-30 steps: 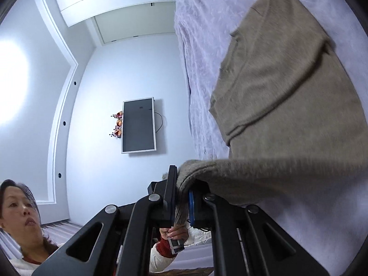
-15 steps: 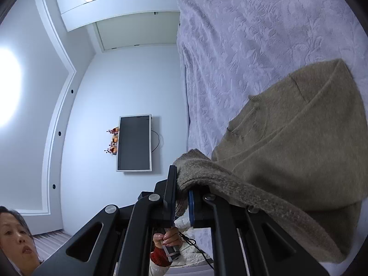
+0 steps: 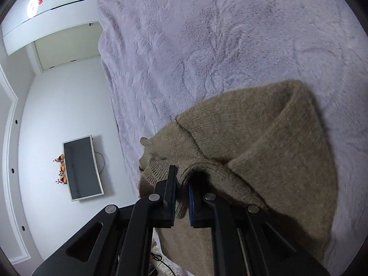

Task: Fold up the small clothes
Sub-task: 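Lift the hem with both tools and fold it up onto the collar, then open both tools and release the hem at the collar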

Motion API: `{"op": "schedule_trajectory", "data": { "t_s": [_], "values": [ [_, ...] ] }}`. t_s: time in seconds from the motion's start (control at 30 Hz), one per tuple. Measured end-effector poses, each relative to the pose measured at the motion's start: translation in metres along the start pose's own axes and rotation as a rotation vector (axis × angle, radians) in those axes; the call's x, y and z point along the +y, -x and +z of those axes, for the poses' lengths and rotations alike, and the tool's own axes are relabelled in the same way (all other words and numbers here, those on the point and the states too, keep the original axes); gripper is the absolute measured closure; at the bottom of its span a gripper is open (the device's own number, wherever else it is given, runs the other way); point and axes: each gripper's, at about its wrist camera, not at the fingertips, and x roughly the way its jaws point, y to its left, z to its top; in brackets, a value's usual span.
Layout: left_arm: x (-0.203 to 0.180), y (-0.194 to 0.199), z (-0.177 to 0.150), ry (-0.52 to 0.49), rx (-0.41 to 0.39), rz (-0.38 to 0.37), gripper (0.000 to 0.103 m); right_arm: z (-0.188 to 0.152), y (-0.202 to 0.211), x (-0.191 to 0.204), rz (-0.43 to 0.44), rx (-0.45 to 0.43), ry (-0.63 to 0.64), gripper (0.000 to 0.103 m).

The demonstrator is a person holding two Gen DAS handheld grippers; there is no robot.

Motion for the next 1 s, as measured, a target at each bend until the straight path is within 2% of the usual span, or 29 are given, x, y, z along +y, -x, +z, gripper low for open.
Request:
{"op": "schedule_trajectory", "data": {
  "t_s": [0.03,0.1,0.13,0.17,0.2,0.23,0.3,0.33,0.4,0.47,0.57,0.6,0.67,0.73,0.83,0.93,1.0],
  "values": [
    [-0.004,0.004,0.001,-0.016,-0.002,0.017,0.079,0.0,0.002,0.006,-0.028,-0.004,0.013,0.092],
    [-0.012,0.019,-0.001,-0.059,-0.04,0.058,0.057,-0.001,0.007,0.023,-0.086,-0.014,0.052,0.081],
    [-0.016,0.028,-0.002,-0.075,-0.066,0.075,0.031,-0.002,0.012,0.035,-0.114,-0.023,0.089,0.075],
    [-0.02,0.039,-0.004,-0.096,-0.107,0.103,0.014,-0.004,0.018,0.047,-0.137,-0.036,0.133,0.059],
    [-0.025,0.049,-0.004,-0.117,-0.144,0.138,0.011,-0.008,0.025,0.057,-0.159,-0.053,0.178,0.043],
    [-0.028,0.057,-0.006,-0.143,-0.165,0.161,0.011,-0.012,0.034,0.071,-0.188,-0.079,0.236,0.039],
    [-0.031,0.065,-0.008,-0.17,-0.171,0.179,0.011,-0.02,0.044,0.089,-0.213,-0.099,0.326,0.039],
    [-0.034,0.066,-0.01,-0.187,-0.169,0.187,0.011,-0.025,0.047,0.095,-0.221,-0.091,0.364,0.04],
    [-0.04,0.06,-0.012,-0.222,-0.152,0.195,0.011,-0.036,0.042,0.102,-0.26,-0.06,0.435,0.049],
    [-0.046,0.046,-0.013,-0.24,-0.125,0.205,0.011,-0.043,0.027,0.1,-0.288,-0.007,0.477,0.05],
    [-0.045,0.018,-0.011,-0.203,-0.088,0.222,0.011,-0.04,0.004,0.084,-0.326,0.03,0.45,0.05],
    [-0.042,0.01,-0.01,-0.189,-0.089,0.251,0.011,-0.037,-0.002,0.076,-0.334,0.032,0.43,0.05],
    [-0.034,-0.002,-0.004,-0.167,-0.088,0.278,0.011,-0.026,-0.01,0.062,-0.36,0.024,0.393,0.051],
    [-0.03,-0.006,0.001,-0.166,-0.096,0.291,0.011,-0.015,-0.01,0.055,-0.342,0.0,0.36,0.055],
    [-0.025,0.001,0.008,-0.191,-0.123,0.394,0.011,-0.01,0.0,0.055,-0.334,-0.026,0.352,0.056],
    [-0.01,0.02,0.011,-0.135,-0.137,0.388,0.011,-0.011,0.015,0.06,-0.374,-0.066,0.373,0.054],
    [-0.006,0.033,0.006,-0.142,-0.141,0.413,0.011,-0.013,0.027,0.06,-0.369,-0.074,0.361,0.051]
  ]
}}
